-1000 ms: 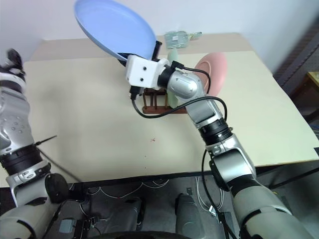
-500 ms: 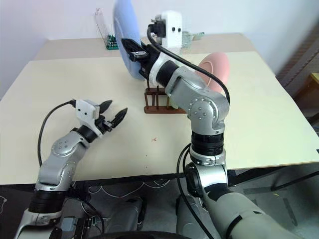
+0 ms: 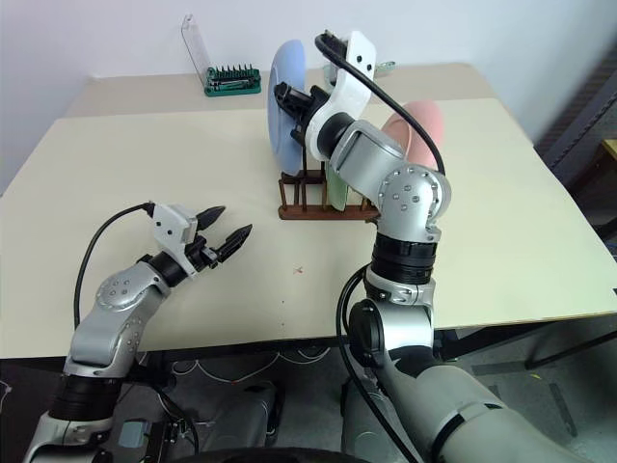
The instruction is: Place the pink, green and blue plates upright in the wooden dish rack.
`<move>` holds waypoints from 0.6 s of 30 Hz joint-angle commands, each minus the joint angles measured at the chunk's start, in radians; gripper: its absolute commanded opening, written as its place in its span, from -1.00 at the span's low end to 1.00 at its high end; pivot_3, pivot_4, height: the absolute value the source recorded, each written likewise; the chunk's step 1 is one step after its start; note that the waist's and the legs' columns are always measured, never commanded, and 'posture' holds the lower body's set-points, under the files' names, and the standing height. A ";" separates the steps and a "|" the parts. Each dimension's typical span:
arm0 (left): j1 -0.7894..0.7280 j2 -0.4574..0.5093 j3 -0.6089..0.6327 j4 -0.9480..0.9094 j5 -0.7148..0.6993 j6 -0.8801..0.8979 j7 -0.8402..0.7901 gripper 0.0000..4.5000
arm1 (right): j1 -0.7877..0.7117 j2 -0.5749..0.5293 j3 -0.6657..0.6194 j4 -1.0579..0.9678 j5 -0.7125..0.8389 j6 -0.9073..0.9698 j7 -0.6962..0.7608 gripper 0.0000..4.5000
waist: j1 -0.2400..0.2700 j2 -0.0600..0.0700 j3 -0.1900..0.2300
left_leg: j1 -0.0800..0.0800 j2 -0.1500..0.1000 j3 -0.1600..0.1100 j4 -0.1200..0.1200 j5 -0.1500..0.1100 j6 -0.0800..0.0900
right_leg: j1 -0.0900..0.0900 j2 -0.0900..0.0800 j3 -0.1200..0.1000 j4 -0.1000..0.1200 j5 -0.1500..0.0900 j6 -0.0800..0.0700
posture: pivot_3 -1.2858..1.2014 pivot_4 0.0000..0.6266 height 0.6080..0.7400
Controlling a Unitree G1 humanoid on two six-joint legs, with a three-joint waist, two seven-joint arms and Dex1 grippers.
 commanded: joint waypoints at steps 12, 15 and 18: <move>0.010 -0.014 0.002 -0.028 0.010 -0.026 -0.014 0.52 | -0.061 0.006 -0.067 -0.062 0.182 0.043 -0.242 -1.00 | 0.000 0.000 0.000 | 0.000 0.000 0.000 0.000 0.000 0.000 | 0.000 0.000 0.000 0.000 0.000 0.000 | 0.03 -0.52 1.00; 0.009 -0.015 0.002 -0.026 0.010 -0.027 -0.017 0.52 | -0.054 0.005 -0.064 -0.061 0.201 0.048 -0.277 -1.00 | 0.000 0.000 0.000 | 0.000 0.000 0.000 0.000 0.000 0.000 | 0.000 0.000 0.000 0.000 0.000 0.000 | 0.03 -0.52 1.00; 0.012 -0.016 0.003 -0.030 0.010 -0.024 -0.018 0.52 | -0.049 0.005 -0.063 -0.056 0.214 0.049 -0.306 -1.00 | 0.000 0.000 0.000 | 0.000 0.000 0.000 0.000 0.000 0.000 | 0.000 0.000 0.000 0.000 0.000 0.000 | 0.03 -0.52 1.00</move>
